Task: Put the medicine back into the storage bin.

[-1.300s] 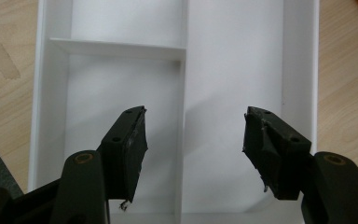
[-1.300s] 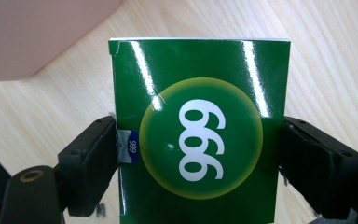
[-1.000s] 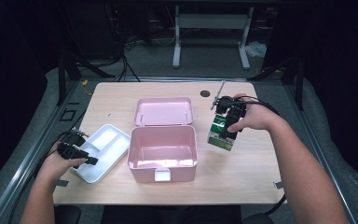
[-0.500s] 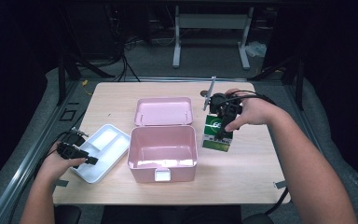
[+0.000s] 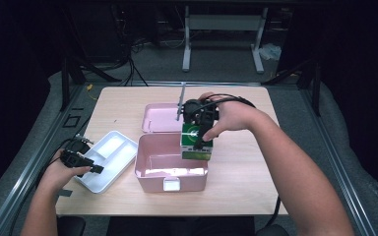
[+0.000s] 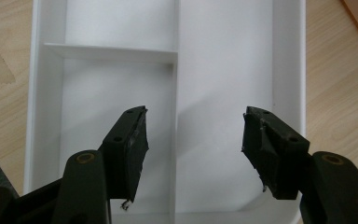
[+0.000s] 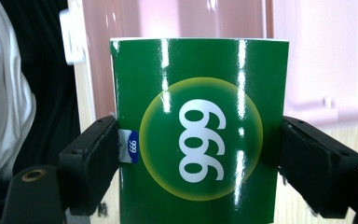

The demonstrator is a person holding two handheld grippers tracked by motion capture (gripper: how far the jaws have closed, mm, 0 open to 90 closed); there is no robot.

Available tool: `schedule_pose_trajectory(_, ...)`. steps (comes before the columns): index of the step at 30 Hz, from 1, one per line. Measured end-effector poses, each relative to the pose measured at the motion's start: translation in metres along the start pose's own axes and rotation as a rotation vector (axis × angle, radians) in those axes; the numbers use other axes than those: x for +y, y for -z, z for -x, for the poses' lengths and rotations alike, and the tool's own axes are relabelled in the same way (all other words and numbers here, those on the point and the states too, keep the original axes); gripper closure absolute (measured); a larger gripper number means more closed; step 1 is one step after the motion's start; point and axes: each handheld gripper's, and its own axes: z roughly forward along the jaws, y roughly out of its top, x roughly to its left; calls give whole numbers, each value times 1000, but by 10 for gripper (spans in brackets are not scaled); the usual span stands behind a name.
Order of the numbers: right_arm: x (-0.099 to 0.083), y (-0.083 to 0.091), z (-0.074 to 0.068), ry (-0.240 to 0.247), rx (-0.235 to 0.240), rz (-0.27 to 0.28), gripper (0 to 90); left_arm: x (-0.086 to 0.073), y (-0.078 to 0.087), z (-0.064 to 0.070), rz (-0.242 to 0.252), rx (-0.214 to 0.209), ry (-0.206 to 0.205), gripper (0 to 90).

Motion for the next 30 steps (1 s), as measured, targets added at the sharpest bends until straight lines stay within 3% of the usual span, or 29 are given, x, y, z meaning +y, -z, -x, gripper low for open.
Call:
schedule_pose_trajectory(8, 21, -15, -2, 28, 4, -5, 167, -1, 2, -1, 5, 1, 4, 401)
schedule_pose_trajectory(13, 19, -31, -4, 22, 0, -15, 167, -2, 2, -2, 4, 3, 5, 401)
schedule_pose_trajectory(25, 8, -97, -7, 21, 11, -42, 164, -1, -1, 0, -12, 2, -2, 401)
schedule_pose_trajectory(30, 4, -114, -7, 11, 18, -50, 162, -2, -1, -1, -17, 6, -2, 401)
